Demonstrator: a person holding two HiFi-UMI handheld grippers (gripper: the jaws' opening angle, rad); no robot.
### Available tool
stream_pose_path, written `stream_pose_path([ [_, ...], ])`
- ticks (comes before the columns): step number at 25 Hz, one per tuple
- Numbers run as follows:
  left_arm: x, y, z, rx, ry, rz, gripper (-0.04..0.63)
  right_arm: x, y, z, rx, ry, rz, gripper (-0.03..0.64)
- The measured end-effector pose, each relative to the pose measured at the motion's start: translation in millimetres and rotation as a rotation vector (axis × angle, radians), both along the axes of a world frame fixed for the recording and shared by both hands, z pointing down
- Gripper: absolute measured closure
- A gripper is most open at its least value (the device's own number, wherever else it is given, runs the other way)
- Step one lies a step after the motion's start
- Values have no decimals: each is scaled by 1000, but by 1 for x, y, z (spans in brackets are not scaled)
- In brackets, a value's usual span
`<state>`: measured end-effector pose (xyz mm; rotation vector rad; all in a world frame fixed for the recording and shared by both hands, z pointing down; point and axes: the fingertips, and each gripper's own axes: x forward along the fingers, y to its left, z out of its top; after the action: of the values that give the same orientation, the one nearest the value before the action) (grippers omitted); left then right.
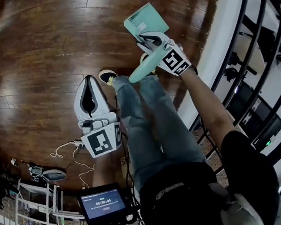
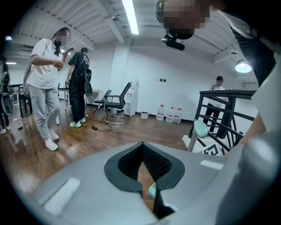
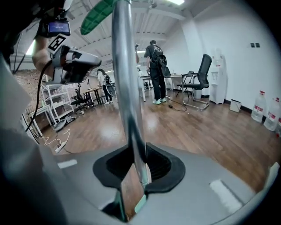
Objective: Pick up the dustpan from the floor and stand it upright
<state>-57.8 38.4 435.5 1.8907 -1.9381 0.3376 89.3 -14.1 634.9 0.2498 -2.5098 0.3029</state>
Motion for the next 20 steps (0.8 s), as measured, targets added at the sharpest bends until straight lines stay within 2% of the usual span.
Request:
stream_pose_path([
  [4,23,-25,-13,34,-4,31,575,6,10,3,2,-19,-14,529],
  [8,29,-29,-15,21,-34,51,575,5,19,5,-2,-38,-26,526],
  [20,54,-20,-33,10,-58,93,575,27,54,13,-35,50,-123,509],
])
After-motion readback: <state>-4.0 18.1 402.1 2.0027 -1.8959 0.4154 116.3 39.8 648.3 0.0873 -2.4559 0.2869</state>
